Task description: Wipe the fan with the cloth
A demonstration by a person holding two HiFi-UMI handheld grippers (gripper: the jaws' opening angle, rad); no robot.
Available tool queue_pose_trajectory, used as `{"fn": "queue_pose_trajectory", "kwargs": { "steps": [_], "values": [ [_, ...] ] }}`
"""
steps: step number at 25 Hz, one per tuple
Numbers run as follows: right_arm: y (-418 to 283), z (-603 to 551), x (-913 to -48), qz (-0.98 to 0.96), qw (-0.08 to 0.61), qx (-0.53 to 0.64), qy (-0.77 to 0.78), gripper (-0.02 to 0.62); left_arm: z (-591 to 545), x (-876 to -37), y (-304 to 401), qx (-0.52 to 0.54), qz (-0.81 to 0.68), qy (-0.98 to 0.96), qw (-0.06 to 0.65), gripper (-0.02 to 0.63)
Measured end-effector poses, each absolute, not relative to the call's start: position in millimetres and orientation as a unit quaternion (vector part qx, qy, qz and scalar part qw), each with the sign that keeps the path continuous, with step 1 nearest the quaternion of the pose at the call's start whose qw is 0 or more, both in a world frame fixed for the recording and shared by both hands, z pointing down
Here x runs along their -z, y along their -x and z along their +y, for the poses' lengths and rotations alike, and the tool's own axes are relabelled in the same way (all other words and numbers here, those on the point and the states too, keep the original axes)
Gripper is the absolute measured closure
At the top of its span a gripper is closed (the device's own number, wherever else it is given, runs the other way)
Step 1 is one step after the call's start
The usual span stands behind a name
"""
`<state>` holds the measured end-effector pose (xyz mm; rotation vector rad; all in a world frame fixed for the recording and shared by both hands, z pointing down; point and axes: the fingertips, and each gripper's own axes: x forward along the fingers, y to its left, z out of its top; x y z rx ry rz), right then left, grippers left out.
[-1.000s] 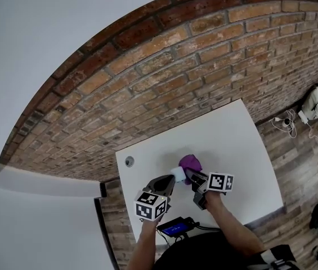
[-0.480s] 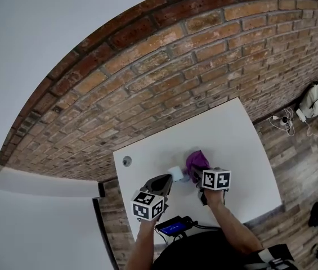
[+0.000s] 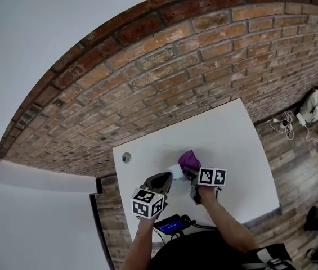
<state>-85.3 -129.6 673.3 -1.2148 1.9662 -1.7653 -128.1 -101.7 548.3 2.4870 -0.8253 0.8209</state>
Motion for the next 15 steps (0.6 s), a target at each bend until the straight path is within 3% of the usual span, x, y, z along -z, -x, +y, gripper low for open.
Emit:
{"fn": "queue_pose_trajectory", "kwargs": {
  "steps": [6,8,12,15],
  "values": [
    [74,-109,-703,0.708,-0.054,0.542,0.448,0.548,-101,-549,129,-0.292,-0.294,-0.888,0.198,0.600],
    [63,-124,-689,0.715,-0.051,0.521,0.464,0.548,-101,-549,129,-0.292,-0.294,-0.888,0.198,0.600],
    [63,-171,-656,0.731,0.030,0.525,0.435,0.548,-103,-548,128,-0.289,-0.298,-0.887,0.200,0.600],
    [84,-168,-680,0.724,-0.003,0.567,0.393,0.548,-101,-550,127,-0.289,-0.298,-0.887,0.202,0.600]
  ]
}}
